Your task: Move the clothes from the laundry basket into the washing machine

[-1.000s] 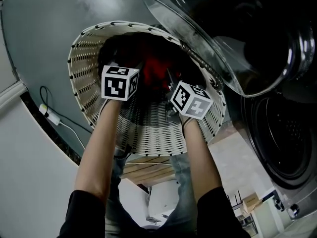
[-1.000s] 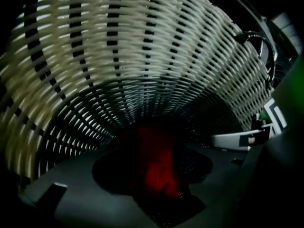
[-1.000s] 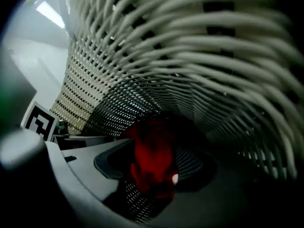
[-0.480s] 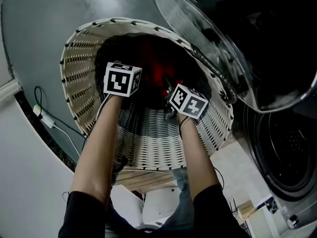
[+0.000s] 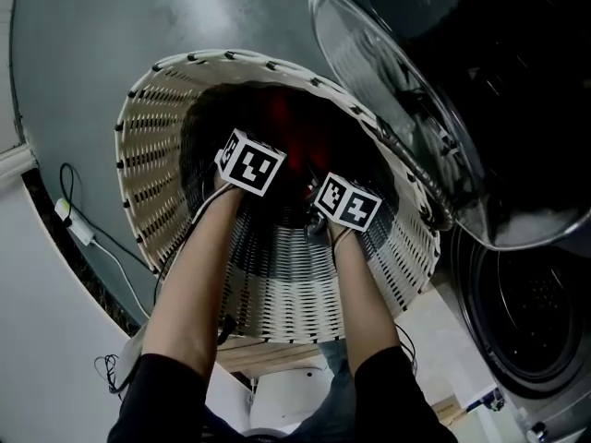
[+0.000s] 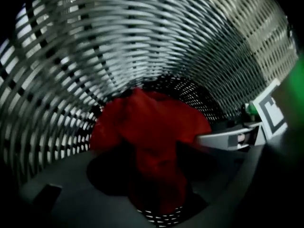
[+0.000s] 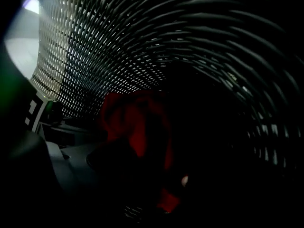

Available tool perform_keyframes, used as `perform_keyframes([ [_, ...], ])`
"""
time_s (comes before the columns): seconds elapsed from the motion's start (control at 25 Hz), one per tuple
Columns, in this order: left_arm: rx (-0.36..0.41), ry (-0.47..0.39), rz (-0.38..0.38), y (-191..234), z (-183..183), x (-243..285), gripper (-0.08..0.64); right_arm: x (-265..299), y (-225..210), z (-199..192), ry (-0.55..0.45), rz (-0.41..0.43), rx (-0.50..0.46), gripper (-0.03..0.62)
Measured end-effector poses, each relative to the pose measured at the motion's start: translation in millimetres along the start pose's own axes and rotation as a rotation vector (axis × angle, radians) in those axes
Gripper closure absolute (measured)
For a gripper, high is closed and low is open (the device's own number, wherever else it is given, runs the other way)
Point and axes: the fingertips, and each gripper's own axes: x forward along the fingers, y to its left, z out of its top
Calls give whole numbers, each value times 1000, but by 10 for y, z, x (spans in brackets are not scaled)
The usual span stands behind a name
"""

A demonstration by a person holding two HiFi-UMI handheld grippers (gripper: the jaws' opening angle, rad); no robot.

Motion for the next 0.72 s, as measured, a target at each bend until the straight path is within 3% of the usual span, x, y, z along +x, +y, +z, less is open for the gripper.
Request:
perform_keyframes([
  [0.12, -20, 4, -35, -31, -58, 61, 315, 63, 92, -29, 9, 32, -25, 252],
  [0.24, -59, -11, -60, -63, -99, 61, 443, 75, 218, 13, 19, 50, -102, 385],
  [0.36, -85, -19, -66, -102, -118, -7, 476, 10, 303, 28, 8, 40, -177, 480],
  [0.56, -72, -70, -54, -226, 19, -302, 488, -283, 435, 102, -28, 22, -211, 515],
  [0.72, -111, -102, -56, -363, 103, -690, 488, -678, 636, 246, -63, 25, -238, 518],
])
